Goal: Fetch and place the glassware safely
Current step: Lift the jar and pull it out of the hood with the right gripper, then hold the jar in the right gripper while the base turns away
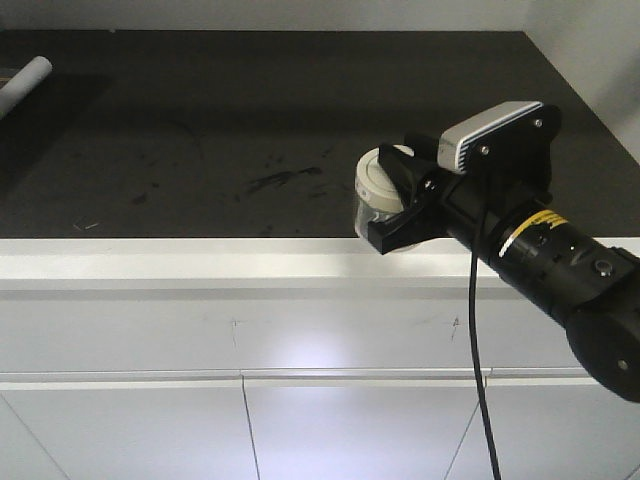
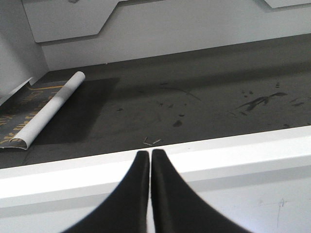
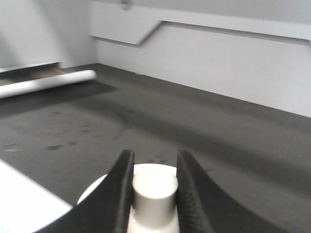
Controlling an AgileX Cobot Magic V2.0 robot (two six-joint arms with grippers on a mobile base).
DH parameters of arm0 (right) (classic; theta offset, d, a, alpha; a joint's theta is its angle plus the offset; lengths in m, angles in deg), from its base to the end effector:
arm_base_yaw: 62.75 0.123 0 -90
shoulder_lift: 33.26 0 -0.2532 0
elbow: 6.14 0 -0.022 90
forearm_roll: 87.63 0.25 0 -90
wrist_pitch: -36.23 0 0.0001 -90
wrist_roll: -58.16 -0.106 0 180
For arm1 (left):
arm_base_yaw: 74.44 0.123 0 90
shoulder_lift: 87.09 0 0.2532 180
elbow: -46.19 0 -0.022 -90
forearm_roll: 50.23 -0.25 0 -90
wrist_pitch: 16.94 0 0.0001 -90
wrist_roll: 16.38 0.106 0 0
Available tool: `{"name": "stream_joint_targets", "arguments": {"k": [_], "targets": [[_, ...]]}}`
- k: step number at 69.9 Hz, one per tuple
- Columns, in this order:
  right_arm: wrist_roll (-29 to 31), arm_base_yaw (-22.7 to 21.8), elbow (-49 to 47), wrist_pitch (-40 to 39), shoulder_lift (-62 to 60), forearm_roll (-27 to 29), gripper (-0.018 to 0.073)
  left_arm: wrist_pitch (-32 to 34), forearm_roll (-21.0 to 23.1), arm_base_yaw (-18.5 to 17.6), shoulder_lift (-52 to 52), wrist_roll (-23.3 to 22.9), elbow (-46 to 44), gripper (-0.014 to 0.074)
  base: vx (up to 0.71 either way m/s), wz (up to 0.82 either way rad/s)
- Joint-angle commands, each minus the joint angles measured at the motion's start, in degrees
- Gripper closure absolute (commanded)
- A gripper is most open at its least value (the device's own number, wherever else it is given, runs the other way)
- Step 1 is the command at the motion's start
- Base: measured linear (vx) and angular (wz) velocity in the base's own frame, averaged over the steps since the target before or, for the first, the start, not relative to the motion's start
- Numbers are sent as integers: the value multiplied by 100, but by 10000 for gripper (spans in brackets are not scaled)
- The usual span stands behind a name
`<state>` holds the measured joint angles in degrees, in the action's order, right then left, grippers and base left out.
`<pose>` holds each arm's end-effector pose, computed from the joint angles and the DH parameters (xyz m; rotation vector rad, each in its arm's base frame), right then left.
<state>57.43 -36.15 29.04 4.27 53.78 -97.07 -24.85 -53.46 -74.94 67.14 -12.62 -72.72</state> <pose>0.2782 0.1496 0.2600 -0.5289 1.5007 0.3318 0.1260 -0.0003 0.2599 0.1017 1.6515 0.0922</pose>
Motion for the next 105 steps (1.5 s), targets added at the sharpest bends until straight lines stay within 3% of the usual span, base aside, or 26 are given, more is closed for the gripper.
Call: {"name": "stream_joint_targets", "arguments": {"k": [1, 26, 43, 105], "targets": [[-25, 266, 3, -641, -392, -25, 563, 398, 36, -38, -38, -43, -157, 603, 0, 0], [-70, 1711, 495, -588, -687, -164, 563, 398, 36, -38, -38, -43, -157, 603, 0, 0], [-82, 2457, 509, -584, -687, -164, 563, 398, 36, -38, -38, -43, -157, 603, 0, 0], [-62, 2511, 509, -613, -687, -159, 563, 398, 36, -38, -38, -43, -157, 603, 0, 0]]}}
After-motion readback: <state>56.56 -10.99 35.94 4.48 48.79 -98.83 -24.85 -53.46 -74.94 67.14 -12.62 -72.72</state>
